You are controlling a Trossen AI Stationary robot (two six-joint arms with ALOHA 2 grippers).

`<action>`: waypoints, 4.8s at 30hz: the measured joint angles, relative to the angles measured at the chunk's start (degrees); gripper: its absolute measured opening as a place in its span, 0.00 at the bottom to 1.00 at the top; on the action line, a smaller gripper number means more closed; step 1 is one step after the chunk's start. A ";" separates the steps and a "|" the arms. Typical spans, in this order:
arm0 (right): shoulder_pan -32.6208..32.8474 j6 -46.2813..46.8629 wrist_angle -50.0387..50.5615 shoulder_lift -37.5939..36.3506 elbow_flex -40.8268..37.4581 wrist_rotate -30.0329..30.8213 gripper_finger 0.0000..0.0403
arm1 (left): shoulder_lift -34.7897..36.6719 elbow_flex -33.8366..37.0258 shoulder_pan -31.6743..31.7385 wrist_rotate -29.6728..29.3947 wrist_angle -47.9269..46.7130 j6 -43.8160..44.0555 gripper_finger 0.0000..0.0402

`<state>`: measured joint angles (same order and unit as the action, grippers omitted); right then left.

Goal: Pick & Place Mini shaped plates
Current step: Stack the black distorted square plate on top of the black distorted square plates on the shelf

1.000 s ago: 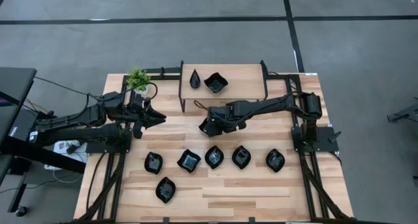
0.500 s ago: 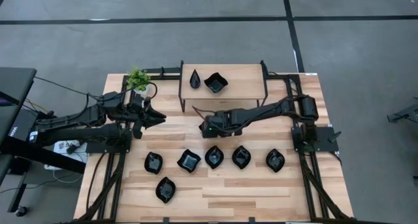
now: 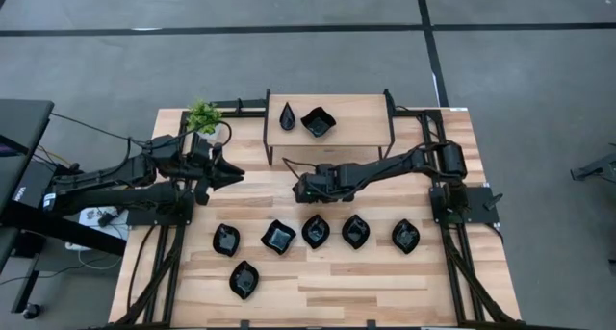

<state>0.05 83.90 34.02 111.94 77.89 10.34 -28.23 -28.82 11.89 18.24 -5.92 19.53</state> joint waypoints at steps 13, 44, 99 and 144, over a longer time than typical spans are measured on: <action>-0.07 0.21 0.24 0.00 0.00 1.61 0.21 | 0.00 0.00 -0.01 0.26 0.03 -0.26 0.22; -0.09 -4.59 3.65 -0.24 0.04 3.53 0.00 | 0.02 0.00 0.01 0.28 1.28 -0.02 0.22; -31.08 -82.07 28.79 -21.07 29.55 -27.69 0.00 | 0.00 0.00 0.01 0.24 3.75 0.00 0.22; -41.75 -87.16 38.74 3.65 43.66 -35.77 0.00 | 0.00 0.00 0.00 0.23 5.48 0.44 0.22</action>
<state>-41.69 -3.25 72.76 115.59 121.54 -25.43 -28.23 -28.82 11.89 18.47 -0.45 19.97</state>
